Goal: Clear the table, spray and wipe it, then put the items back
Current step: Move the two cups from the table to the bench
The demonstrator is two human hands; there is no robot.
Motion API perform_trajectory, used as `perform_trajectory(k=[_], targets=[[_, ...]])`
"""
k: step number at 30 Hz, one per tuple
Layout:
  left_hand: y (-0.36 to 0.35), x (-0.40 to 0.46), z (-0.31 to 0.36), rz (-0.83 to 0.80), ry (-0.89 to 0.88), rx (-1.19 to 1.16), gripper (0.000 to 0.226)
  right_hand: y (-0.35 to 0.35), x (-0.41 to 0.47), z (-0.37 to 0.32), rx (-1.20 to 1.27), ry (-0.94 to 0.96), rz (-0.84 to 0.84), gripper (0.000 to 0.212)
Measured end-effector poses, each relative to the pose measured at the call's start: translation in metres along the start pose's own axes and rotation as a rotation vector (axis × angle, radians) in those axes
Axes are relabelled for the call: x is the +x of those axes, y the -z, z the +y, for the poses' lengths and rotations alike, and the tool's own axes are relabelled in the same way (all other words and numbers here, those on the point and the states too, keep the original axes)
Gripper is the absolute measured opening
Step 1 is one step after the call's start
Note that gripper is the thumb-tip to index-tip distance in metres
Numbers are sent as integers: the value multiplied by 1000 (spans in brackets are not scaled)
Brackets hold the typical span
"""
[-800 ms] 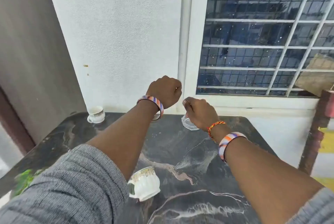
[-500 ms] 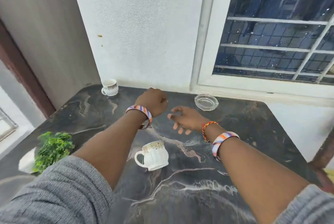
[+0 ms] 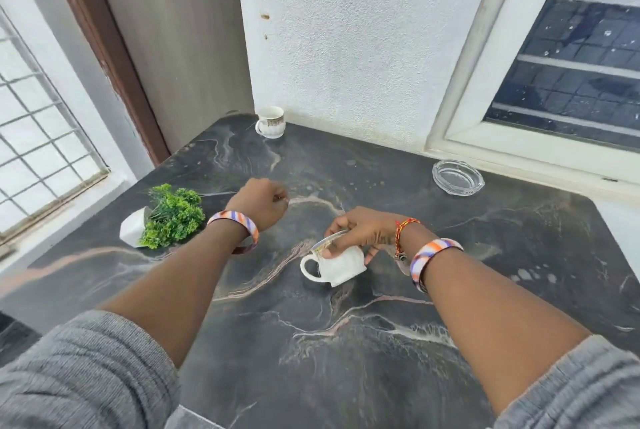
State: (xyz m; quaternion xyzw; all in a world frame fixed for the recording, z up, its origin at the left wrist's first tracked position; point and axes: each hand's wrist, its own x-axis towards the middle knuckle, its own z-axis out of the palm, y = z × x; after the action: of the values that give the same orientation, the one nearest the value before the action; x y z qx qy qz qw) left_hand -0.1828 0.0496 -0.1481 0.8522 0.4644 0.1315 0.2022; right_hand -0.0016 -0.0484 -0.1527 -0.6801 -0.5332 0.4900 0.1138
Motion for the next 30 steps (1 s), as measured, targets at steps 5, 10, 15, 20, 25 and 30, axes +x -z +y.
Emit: perform_trajectory(k=[5,10,15,20,25,30], targets=[[9,3,-17,8,39,-33,25,-3,16,-5,261,36,58,44],[19,31,-28,23,85,-99,24,1,43,-20,574,86,145,35],[34,95,-43,67,150,-142,26,21,75,-37,754,130,326,33],[44,163,-53,89,173,-155,14,41,119,-43,881,101,482,43],[22,234,-67,126,327,-267,91,55,147,-38,1039,104,589,18],[6,271,-64,106,297,-247,89,61,146,-27,1084,93,682,19]])
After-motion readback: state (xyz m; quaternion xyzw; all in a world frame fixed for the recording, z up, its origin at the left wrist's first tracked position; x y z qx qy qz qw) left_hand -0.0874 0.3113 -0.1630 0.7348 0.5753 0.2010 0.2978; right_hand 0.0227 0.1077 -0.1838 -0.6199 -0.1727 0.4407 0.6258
